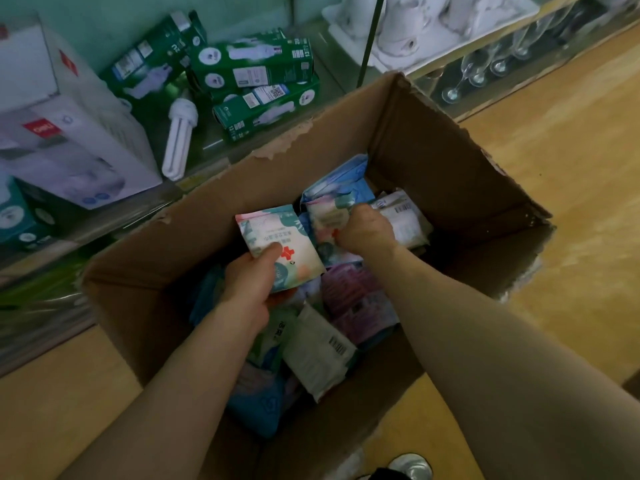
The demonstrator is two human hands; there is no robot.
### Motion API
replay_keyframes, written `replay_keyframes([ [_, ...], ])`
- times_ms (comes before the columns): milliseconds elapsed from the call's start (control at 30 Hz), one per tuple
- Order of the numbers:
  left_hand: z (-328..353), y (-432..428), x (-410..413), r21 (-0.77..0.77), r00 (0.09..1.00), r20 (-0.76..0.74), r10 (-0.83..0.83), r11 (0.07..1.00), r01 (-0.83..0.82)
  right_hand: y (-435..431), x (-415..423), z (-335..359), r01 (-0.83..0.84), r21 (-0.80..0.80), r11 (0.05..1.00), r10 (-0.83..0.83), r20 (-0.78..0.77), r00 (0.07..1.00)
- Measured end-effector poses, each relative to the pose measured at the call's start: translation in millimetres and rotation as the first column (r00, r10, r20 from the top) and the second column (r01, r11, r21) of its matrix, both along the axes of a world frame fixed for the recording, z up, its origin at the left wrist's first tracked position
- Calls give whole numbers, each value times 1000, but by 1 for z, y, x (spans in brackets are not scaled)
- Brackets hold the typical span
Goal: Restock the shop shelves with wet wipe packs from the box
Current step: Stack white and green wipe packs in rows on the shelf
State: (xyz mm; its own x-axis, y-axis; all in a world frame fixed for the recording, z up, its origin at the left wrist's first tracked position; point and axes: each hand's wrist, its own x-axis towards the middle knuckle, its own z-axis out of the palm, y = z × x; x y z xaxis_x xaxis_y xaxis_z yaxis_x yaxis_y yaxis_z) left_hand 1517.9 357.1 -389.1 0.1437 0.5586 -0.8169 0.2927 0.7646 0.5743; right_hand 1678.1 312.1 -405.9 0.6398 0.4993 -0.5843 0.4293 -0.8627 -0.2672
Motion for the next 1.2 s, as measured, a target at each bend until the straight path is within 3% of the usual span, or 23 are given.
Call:
replay_keyframes([
  [67,8,1,2,21,1000,4,-1,1000,1,-5,1,11,78,36,996,-74,-119,990],
  [233,50,-5,20,43,999,46,2,999,-4,-41,6,65,311,203,928,-263,-233,936],
  [367,96,-31,49,34,989,134,-60,998,56,-85,9,118,571,347,744,-469,-337,816],
  [567,180,-101,110,98,938,262,-228,973,209,-178,29,207,727,520,448,-621,-404,672],
  [833,290,-256,184,236,728,372,-576,817,526,-353,49,317,736,673,67,-742,-459,488],
  [1033,362,-395,218,250,557,471,-683,710,658,-487,41,386,609,773,-176,-836,-444,322],
  [1200,399,-504,222,219,428,551,-716,619,754,-592,18,420,465,820,-334,-902,-421,95],
])
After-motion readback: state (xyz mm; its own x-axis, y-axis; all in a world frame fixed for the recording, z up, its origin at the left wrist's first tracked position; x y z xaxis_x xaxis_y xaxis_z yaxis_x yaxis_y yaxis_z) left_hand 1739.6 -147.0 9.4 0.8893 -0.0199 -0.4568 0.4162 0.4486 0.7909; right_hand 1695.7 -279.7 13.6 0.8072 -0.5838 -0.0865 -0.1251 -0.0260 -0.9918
